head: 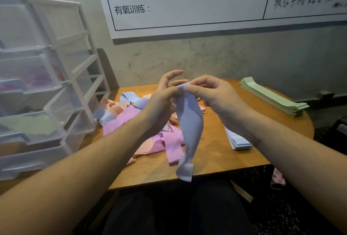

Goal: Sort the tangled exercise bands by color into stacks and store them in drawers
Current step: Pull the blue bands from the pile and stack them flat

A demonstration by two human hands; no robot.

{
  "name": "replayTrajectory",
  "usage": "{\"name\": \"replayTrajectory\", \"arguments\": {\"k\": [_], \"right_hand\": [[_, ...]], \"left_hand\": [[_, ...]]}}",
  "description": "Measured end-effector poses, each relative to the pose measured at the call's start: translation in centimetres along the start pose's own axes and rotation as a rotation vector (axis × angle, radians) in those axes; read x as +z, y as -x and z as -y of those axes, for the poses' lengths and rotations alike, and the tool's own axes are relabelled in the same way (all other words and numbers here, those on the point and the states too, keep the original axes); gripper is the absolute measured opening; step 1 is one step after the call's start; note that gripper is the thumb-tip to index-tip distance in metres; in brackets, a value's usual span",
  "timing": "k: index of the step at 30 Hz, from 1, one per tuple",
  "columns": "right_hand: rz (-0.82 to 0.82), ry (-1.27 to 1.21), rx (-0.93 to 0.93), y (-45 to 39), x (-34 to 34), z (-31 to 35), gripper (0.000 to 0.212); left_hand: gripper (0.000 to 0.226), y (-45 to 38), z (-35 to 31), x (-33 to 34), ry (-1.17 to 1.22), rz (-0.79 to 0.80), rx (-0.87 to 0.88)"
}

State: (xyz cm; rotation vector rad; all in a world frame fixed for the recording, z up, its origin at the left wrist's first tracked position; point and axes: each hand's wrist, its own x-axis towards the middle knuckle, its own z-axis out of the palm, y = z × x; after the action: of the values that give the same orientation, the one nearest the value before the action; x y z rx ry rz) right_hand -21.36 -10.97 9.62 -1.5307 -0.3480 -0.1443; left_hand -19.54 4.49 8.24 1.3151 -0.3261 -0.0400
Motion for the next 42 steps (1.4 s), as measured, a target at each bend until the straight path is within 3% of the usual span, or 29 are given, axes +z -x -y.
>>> {"name": "replayTrajectory", "arguments": {"k": [4, 13, 18, 21, 26, 29, 33, 35, 42], "right_hand": [[-0.019, 0.012, -0.061, 0.1, -0.3, 0.6, 0.007], [-0.049, -0.047, -0.029, -0.5, -1.9, 0.7, 0.014], [-0.131, 0.194, -0.153, -0.8, -3.2, -0.5, 0.014], [-0.179, 0.218, -0.161, -1.1, -3.8, -1.3, 0.020], [-0.153, 0.091, -0.047, -0.5, -3.3, -2.6, 0.018], [-0.003, 0.001, 0.068, 0.1, -3.2, -3.3, 0.022], [0.185, -0.016, 0.151, 0.7, -3.5, -4.7, 0.009], [0.183, 0.051, 0.191, 0.9, -3.8, -5.3, 0.020], [0.077, 0.263, 0.229, 1.1, -4.6, -7.3, 0.013]], "left_hand": [[0.019, 0.4, 0.5, 0.3, -0.114, -0.064, 0.029], [0.017, 1.2, 1.0, 2.1, -0.273, 0.000, 0.078], [0.026, 0.9, 0.4, 3.0, -0.362, 0.048, 0.116], [0.024, 0.5, 0.2, 3.2, -0.395, 0.031, 0.102], [0.019, -0.6, 0.5, 3.3, -0.339, -0.016, 0.011], [0.019, -1.2, 0.0, 3.4, -0.239, -0.060, -0.033], [0.017, -2.1, -0.5, 2.8, -0.085, -0.138, -0.096], [0.016, -2.4, -0.5, 2.4, -0.035, -0.182, -0.123], [0.017, -3.3, 0.7, 1.4, 0.000, -0.264, -0.123]]}}
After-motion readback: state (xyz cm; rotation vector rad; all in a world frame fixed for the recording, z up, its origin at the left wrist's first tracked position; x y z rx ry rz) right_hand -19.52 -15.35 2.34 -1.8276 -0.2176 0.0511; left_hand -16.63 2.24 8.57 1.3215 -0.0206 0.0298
